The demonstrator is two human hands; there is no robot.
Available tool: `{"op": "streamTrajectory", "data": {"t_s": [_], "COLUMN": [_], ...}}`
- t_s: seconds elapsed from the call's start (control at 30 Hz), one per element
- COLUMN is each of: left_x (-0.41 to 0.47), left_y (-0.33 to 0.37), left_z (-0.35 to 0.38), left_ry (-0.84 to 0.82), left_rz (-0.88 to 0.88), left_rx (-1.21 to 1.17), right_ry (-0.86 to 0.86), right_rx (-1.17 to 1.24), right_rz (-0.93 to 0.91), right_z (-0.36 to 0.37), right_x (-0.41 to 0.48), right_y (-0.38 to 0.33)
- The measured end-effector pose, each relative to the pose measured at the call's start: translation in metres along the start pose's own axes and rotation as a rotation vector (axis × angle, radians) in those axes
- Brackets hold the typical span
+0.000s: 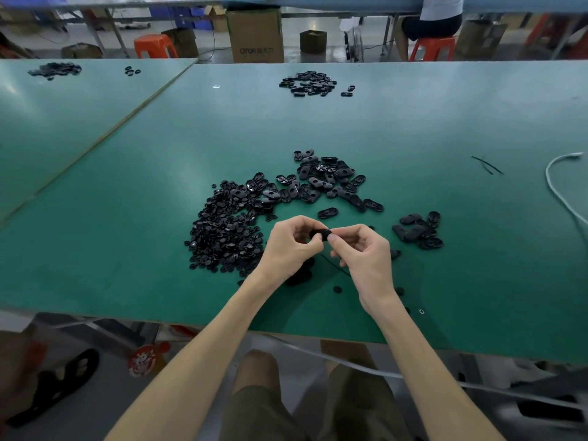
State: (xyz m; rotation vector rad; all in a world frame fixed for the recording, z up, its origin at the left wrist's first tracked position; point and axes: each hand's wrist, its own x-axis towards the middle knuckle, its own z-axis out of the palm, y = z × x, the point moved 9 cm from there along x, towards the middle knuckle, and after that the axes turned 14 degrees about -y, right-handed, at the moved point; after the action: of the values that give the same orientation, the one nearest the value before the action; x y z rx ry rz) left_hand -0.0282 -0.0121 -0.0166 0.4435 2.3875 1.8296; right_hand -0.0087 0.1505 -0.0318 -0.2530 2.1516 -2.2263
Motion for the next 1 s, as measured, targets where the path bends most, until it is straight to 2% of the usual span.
{"op": "streamTrajectory", "data": {"t_s": [0.23,0.4,0.63,0.83,1.0], "left_x": [0.0,0.001,0.005,0.036,0.072], "left_y": [0.001,0.001,0.005,0.057,0.093], "left_z": [0.001,0.002,0.001,0.013,0.088], "left_ry": [-0.068,-0.067,-0.076,-0.052,-0.224], "left_rz": [0.029,0.024,0.019,0.103,0.089], "left_rx": [-0.163,-0.154,-0.036,0.124,0.297], "right_ry": [0.055,0.06,0.062,0.097,0.054], "right_rx": [0.073,0.061,0.043,0.064,0.037], "right_rz": [-0.008,-0.007,-0.002,0.013,0.046], "right_z": [-0.007,-0.008,-0.008,-0.009,-0.004], "right_x": [0.0,0.001,0.0,0.001,0.001], "right_y": [0.001,0.002,0.002,0.003,-0.002]}}
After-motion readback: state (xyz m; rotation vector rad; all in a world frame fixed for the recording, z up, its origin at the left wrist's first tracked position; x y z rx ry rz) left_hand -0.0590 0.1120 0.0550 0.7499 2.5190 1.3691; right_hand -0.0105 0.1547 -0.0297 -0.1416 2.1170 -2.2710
